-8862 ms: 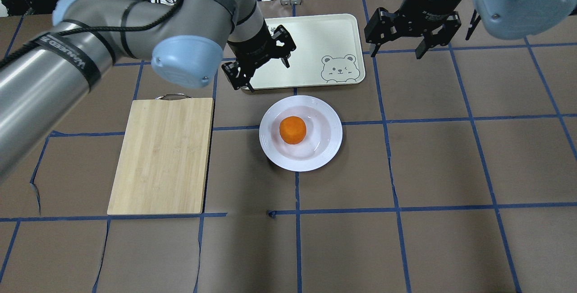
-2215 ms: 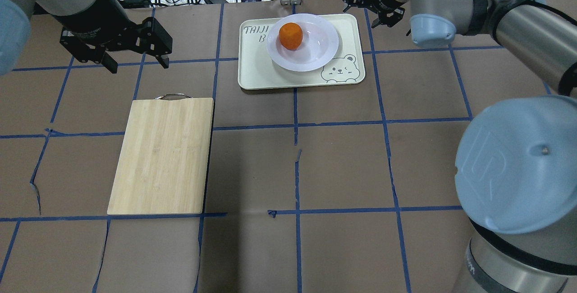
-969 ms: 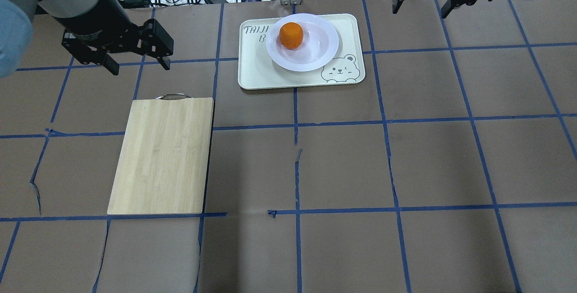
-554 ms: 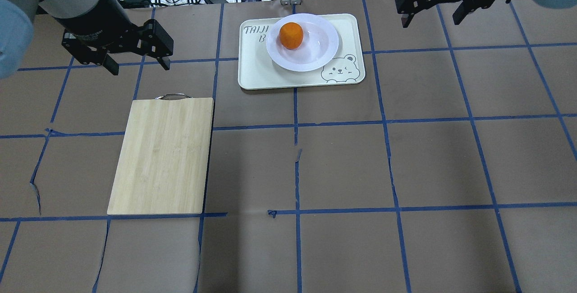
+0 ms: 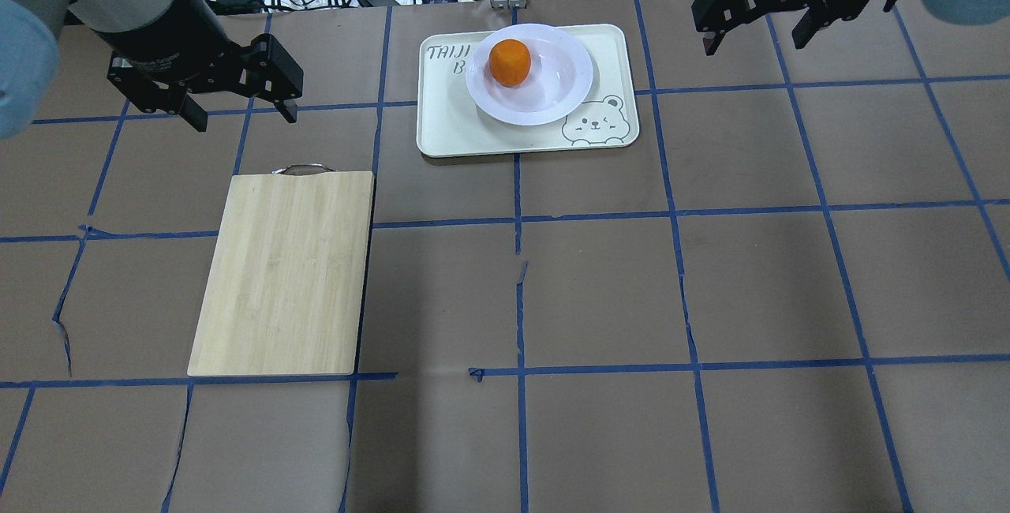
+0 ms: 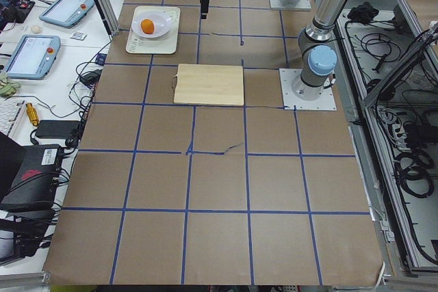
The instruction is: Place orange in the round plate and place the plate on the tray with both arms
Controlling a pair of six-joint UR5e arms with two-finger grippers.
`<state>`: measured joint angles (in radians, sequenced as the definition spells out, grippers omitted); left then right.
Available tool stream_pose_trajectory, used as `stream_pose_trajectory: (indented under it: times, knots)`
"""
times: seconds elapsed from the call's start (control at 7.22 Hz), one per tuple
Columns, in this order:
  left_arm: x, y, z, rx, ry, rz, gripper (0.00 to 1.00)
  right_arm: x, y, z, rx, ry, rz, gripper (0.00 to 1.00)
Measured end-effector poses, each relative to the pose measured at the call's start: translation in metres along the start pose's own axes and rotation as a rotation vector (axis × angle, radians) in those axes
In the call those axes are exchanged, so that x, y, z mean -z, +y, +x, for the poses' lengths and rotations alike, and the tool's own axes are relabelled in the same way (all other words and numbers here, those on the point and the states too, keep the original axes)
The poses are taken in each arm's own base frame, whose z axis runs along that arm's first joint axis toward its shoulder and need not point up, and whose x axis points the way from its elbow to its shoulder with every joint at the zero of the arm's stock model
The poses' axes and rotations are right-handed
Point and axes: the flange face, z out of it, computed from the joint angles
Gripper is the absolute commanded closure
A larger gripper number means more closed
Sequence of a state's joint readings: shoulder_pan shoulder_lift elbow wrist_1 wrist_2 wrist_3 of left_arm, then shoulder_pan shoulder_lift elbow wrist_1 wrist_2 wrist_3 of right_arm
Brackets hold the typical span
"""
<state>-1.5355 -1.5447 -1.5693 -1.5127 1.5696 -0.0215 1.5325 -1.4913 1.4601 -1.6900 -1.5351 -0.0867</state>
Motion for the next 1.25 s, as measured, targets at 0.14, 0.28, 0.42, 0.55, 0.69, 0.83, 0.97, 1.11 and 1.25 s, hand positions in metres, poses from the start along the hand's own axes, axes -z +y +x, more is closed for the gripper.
stream_pose_trajectory:
  times: [0.14, 0.28, 0.42, 0.55, 0.69, 0.83, 0.97, 1.11, 1.25]
  knots:
    - [0.0, 0.0, -0.0001, 0.0, -0.001, 0.0, 0.0, -0.0001, 0.0005, 0.0001, 0.0, 0.002, -0.003, 0.0]
    - [0.0, 0.0, -0.0001, 0.0, -0.001, 0.0, 0.0, 0.0001, 0.0014, 0.0003, 0.0, 0.004, -0.007, 0.0]
    - [0.0, 0.0, -0.0002, -0.001, -0.002, 0.0, 0.0, 0.0, 0.0019, 0.0005, -0.001, 0.006, -0.011, 0.0]
    - [0.0, -0.0002, 0.0, -0.001, -0.001, 0.001, 0.0, 0.0001, 0.0022, 0.0006, -0.003, 0.007, -0.012, 0.0]
    - [0.0002, -0.0003, 0.0004, 0.0, 0.004, 0.001, 0.0, 0.0, 0.0023, 0.0006, -0.006, 0.007, -0.013, 0.0]
    - [0.001, 0.0001, 0.0007, 0.001, 0.007, 0.003, 0.0, -0.0001, 0.0028, 0.0006, -0.008, 0.007, -0.015, 0.0]
    - [0.0021, 0.0005, 0.0006, 0.0, 0.006, 0.005, 0.0, -0.0012, 0.0041, 0.0006, -0.01, 0.007, -0.026, 0.0]
    - [0.0027, 0.0004, 0.0004, -0.001, 0.004, 0.007, 0.0, -0.0028, 0.006, 0.0004, -0.012, 0.005, -0.044, 0.0]
    - [0.0046, -0.0003, 0.0006, -0.003, 0.006, 0.013, 0.0, -0.0038, 0.0073, 0.0003, -0.014, 0.004, -0.055, 0.0]
